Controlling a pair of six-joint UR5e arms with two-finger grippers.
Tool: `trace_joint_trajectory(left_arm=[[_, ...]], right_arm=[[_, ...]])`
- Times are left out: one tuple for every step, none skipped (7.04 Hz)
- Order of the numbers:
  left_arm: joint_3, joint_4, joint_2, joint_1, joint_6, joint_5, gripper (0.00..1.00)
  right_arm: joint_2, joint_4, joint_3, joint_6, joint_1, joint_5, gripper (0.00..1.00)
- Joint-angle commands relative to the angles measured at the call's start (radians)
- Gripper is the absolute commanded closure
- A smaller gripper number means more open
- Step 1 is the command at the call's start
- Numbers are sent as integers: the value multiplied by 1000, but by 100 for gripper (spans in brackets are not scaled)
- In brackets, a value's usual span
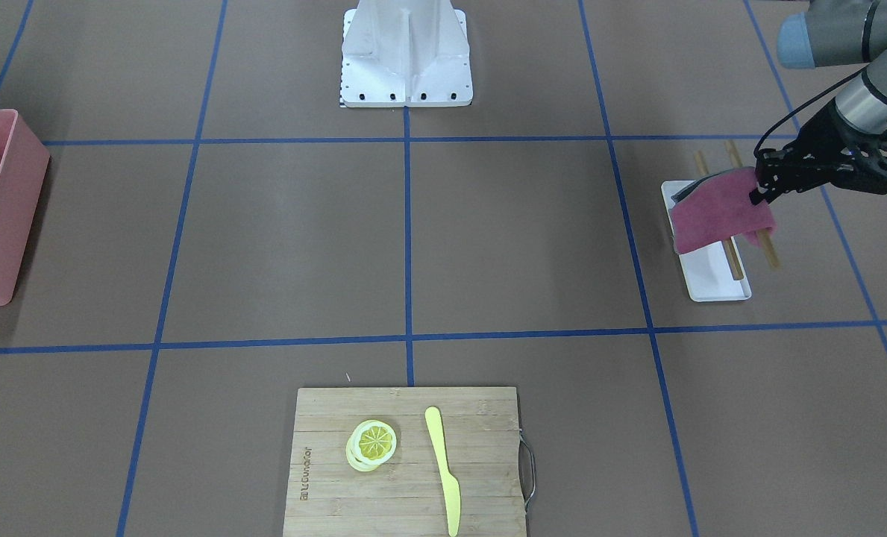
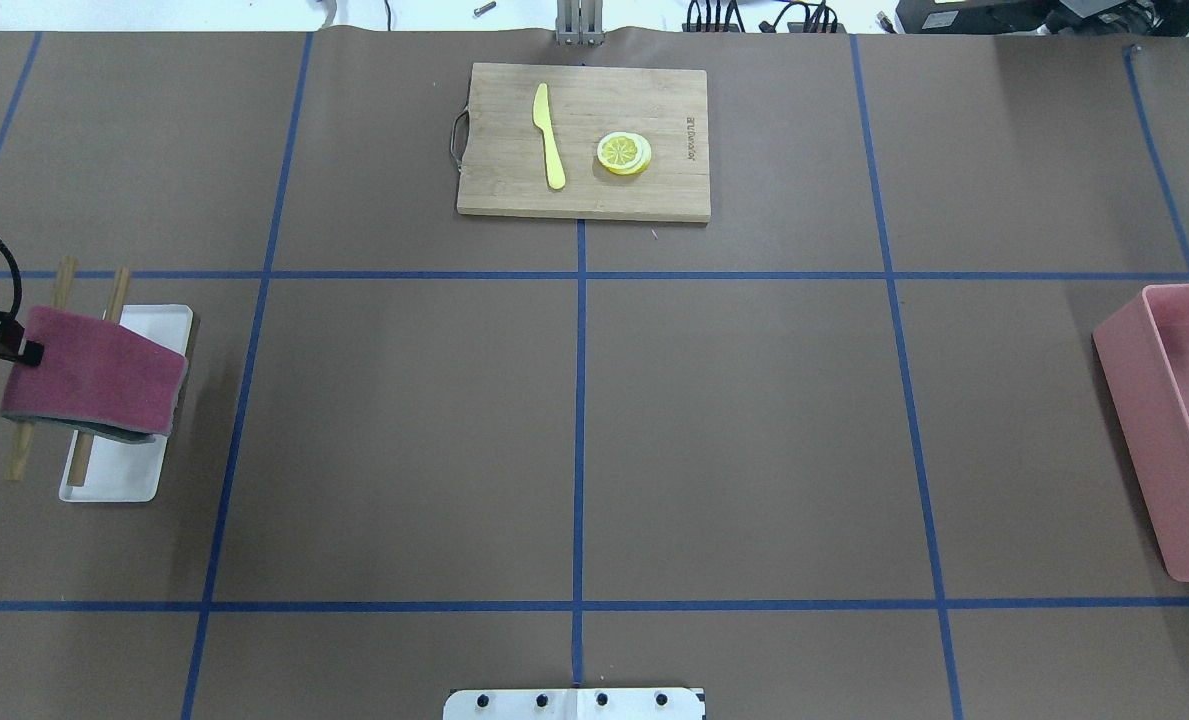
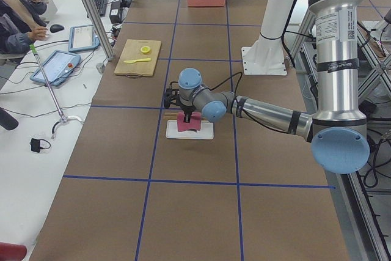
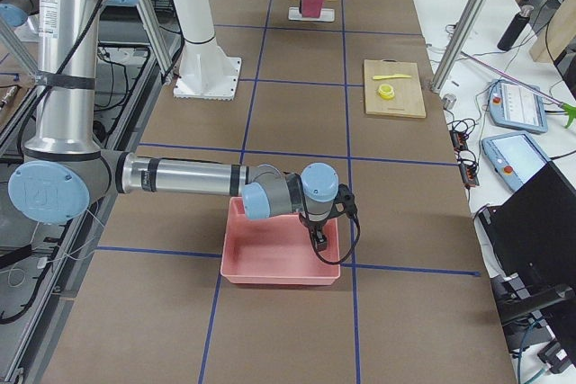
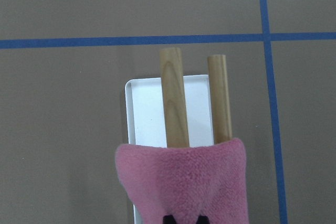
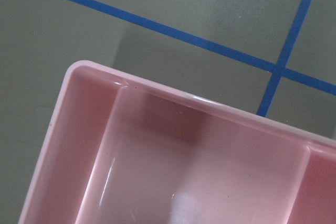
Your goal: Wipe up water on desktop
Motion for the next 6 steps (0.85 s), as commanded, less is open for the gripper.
trace_joint_trajectory(left_arm=[[-34,0,4,-5,-11,-9,100],[-53,0,3,-6,-11,-10,100],[-80,0,-12,-5,-60,-51,100],[-99,0,-89,-5,-177,-91,100],[-93,3,-206,4,-341,-93,100],[-74,55,-355,45,-464,-93,100]], right_arm=[[-1,0,0,0,0,1,0],[-1,0,1,0,0,1,0],[2,0,18,2,-2,4,0],[11,0,41,20,-6,43,0],[18,0,75,34,-21,82,0],[18,3,128,35,-44,85,0]])
